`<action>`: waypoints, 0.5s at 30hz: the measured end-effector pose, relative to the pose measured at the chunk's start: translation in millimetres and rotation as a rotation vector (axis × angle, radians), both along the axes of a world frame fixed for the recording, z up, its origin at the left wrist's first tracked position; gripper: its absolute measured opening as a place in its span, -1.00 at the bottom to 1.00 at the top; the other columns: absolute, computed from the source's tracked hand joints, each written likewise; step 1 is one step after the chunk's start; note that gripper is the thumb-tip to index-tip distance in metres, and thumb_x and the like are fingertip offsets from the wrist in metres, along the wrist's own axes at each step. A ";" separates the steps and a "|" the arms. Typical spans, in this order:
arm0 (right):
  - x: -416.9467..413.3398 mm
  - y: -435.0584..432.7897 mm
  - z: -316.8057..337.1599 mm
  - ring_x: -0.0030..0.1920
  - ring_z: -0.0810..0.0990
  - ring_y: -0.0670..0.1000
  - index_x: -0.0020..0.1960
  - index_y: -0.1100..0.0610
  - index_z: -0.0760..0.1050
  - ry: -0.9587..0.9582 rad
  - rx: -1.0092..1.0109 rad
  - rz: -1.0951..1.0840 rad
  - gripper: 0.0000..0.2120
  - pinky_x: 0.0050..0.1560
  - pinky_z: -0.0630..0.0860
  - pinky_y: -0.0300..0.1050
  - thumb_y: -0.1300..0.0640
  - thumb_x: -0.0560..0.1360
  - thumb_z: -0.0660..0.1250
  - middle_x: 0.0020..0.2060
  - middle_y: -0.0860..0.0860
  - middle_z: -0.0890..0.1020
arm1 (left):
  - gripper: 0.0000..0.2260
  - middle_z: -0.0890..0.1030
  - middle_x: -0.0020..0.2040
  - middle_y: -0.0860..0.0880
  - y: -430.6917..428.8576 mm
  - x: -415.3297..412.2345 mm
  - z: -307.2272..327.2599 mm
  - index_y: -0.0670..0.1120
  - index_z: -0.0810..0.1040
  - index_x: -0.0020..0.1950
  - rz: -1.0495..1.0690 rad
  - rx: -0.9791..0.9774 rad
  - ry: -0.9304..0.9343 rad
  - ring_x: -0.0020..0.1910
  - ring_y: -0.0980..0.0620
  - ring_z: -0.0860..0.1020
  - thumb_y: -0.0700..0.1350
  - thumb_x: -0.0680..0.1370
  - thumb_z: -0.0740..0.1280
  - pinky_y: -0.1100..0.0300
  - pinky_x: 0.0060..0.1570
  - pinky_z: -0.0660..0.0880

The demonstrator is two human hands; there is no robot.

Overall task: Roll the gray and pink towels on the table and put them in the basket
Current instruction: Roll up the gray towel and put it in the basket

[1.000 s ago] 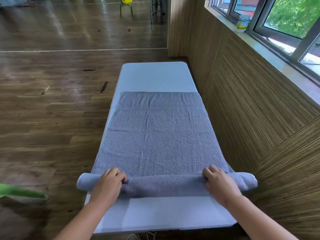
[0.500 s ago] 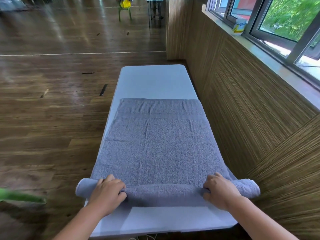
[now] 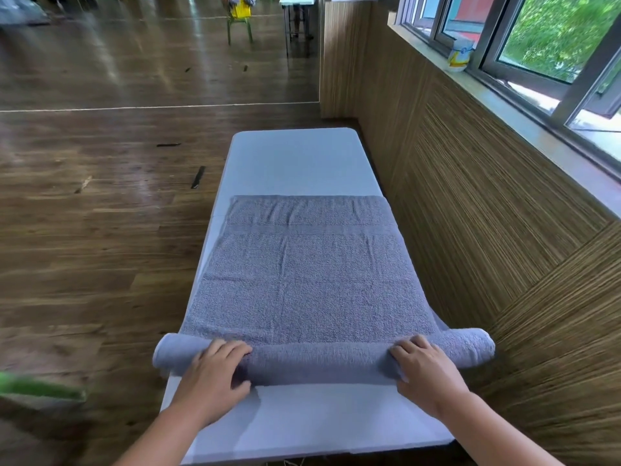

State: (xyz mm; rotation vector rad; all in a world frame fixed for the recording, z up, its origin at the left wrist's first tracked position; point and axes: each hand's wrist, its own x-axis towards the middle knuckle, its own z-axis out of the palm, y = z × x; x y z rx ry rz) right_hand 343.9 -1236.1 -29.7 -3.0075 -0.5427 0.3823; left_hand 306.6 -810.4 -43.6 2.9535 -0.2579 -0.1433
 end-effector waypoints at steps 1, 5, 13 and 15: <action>0.9 1.0 0.5 0.02 0.50 0.02 -0.02 -0.05 0.57 -0.011 -0.016 -0.012 -0.75 -0.01 0.53 -0.10 0.01 0.30 0.35 -0.03 -0.16 0.61 | -0.55 0.59 0.12 0.24 0.6 -0.2 0.3 0.17 0.57 0.17 -0.004 0.034 0.010 0.12 0.09 0.53 0.16 0.29 0.35 0.09 0.01 0.55; 6.0 7.0 13.0 0.04 0.45 0.04 -0.06 0.01 0.58 0.013 -0.057 0.045 -0.81 -0.04 0.36 -0.13 -0.02 0.41 0.27 -0.09 -0.11 0.59 | -0.74 0.56 -0.11 0.29 -0.3 2.5 3.3 0.19 0.56 -0.04 -0.009 0.069 -0.045 -0.04 0.13 0.44 0.08 0.30 0.29 0.14 -0.15 0.47; 10.5 9.1 20.8 -0.09 0.53 0.06 -0.11 0.01 0.49 0.038 0.089 -0.110 -0.84 -0.24 0.33 -0.06 -0.02 0.53 0.18 -0.14 -0.10 0.39 | -0.92 0.36 -0.07 0.18 -4.2 11.5 7.1 0.17 0.50 -0.02 0.055 -0.086 0.012 -0.04 0.13 0.42 -0.03 0.56 0.27 0.09 -0.14 0.49; 8.6 8.3 18.3 -0.10 0.53 0.08 -0.01 0.00 0.46 -0.010 0.148 -0.128 -0.91 -0.22 0.38 -0.01 0.08 0.52 0.19 -0.10 -0.08 0.46 | -0.89 0.37 -0.06 0.18 -5.1 12.5 6.1 0.16 0.47 -0.01 0.056 -0.165 0.024 -0.04 0.13 0.44 -0.08 0.59 0.24 0.04 -0.12 0.52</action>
